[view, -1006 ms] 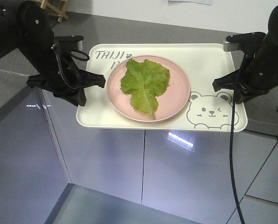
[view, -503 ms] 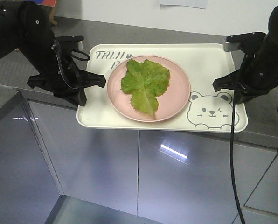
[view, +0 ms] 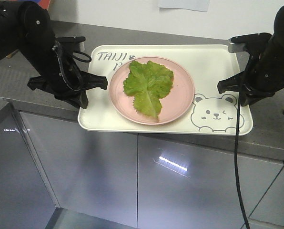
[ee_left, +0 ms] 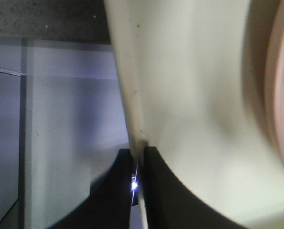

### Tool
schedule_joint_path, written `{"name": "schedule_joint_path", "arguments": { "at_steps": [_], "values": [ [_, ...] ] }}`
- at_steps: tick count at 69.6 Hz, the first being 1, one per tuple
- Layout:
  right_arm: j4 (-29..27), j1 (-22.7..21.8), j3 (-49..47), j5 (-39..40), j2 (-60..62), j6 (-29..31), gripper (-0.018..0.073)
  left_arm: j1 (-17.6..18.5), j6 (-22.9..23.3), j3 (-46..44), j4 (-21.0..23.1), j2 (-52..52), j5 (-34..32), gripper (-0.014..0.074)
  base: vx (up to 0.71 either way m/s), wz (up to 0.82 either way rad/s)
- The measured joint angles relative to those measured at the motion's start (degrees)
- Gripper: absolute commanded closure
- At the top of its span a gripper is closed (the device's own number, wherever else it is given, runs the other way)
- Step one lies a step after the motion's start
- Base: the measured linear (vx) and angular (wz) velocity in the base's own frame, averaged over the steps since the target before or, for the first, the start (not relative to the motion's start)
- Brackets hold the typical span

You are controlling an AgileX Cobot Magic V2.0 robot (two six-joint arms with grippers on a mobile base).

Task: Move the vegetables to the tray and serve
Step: 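Hold the tray level with both grippers while the base drives to the grey countertop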

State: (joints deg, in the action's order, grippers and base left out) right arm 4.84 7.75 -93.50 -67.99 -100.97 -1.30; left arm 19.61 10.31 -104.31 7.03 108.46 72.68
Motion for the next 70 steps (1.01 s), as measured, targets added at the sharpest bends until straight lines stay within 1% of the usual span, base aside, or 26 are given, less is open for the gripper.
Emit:
{"name": "schedule_joint_path", "arguments": {
  "at_steps": [34,70],
  "values": [
    [0.05,0.0,0.0,-0.02,0.0,0.0,0.0568,0.0,0.0,0.0,0.11,0.0,-0.06,0.0603,0.05,-0.08],
    [0.05,0.0,0.0,-0.07,0.0,0.0,0.0568,0.0,0.0,0.0,0.05,0.0,0.0,0.0603,0.04,0.14]
  ]
}}
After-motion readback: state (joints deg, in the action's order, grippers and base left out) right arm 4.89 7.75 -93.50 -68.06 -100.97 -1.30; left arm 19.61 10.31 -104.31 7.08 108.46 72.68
